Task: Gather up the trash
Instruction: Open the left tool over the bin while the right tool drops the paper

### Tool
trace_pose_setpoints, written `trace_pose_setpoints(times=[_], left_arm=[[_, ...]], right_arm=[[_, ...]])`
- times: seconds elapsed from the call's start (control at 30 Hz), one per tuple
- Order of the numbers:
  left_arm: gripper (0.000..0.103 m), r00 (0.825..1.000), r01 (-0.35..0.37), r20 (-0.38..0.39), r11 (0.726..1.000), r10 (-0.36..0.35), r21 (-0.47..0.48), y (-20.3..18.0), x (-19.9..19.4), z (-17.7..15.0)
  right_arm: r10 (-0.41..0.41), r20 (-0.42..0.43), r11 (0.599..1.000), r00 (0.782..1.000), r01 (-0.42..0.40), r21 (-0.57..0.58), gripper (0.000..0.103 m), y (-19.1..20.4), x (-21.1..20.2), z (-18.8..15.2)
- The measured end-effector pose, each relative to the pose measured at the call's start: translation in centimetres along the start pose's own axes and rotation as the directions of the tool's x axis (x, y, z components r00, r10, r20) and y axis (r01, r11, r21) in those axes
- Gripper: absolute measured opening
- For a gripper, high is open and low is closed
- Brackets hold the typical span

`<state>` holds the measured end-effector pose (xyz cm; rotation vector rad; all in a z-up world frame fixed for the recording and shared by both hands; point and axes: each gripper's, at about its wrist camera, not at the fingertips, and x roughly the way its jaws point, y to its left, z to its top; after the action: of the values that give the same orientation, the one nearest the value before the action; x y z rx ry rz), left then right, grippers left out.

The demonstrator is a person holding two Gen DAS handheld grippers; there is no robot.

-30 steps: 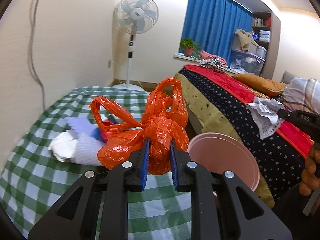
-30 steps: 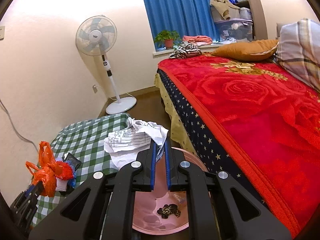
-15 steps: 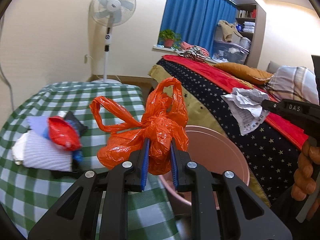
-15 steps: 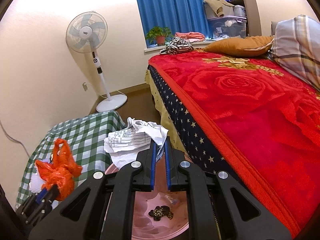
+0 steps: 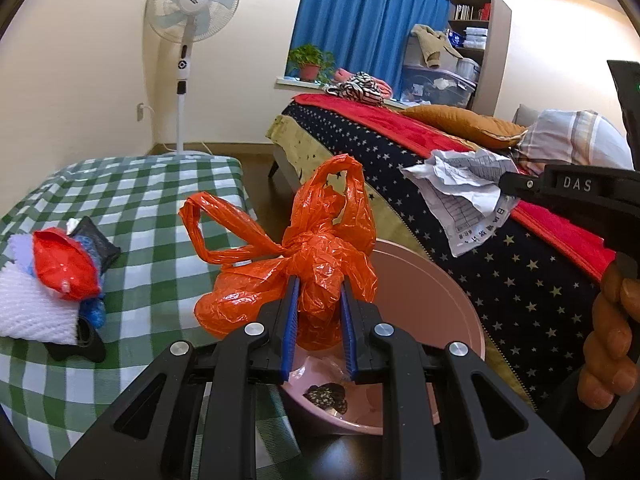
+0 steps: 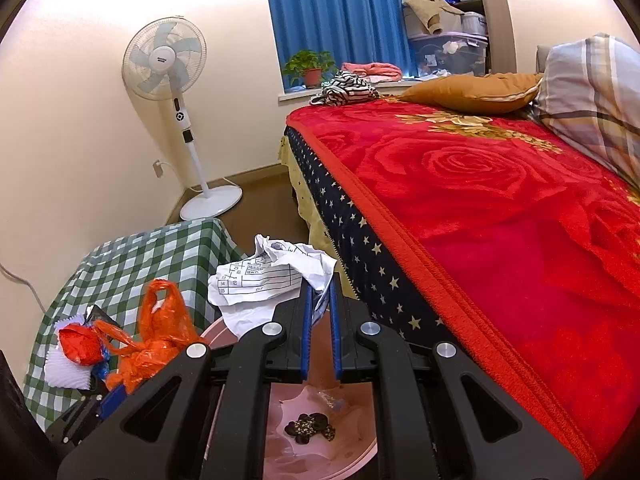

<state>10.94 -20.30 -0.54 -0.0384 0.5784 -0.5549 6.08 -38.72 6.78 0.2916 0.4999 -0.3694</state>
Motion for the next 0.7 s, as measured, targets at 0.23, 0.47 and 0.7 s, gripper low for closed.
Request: trace_pose_setpoints(times=[0.23,0.47,0.7], left_arm=[[0.019,1.000,0.018,-0.011,1.000,-0.018,0.005,-0.6,0.5,-0.1],[0.037,0.998,0.058,-0.036,0.998,-0.058,0.007,-0.9,0.9,-0.3],[0.037,0.999,0.048,-0.023,0.999,-0.047,0.006,-0.3,-0.2,-0.1]], right_arm=[[-0.006,0.007,1.000,1.000,0.006,0.012,0.009,-0.3,-0.3,0.0],[-0.024,0.009,0.999,1.000,0.023,0.039,0.024,-0.8,-0.4,0.1],[-0.009,0.020,1.000,1.000,0.009,0.029,0.031,-0.4,-0.6,0.1]])
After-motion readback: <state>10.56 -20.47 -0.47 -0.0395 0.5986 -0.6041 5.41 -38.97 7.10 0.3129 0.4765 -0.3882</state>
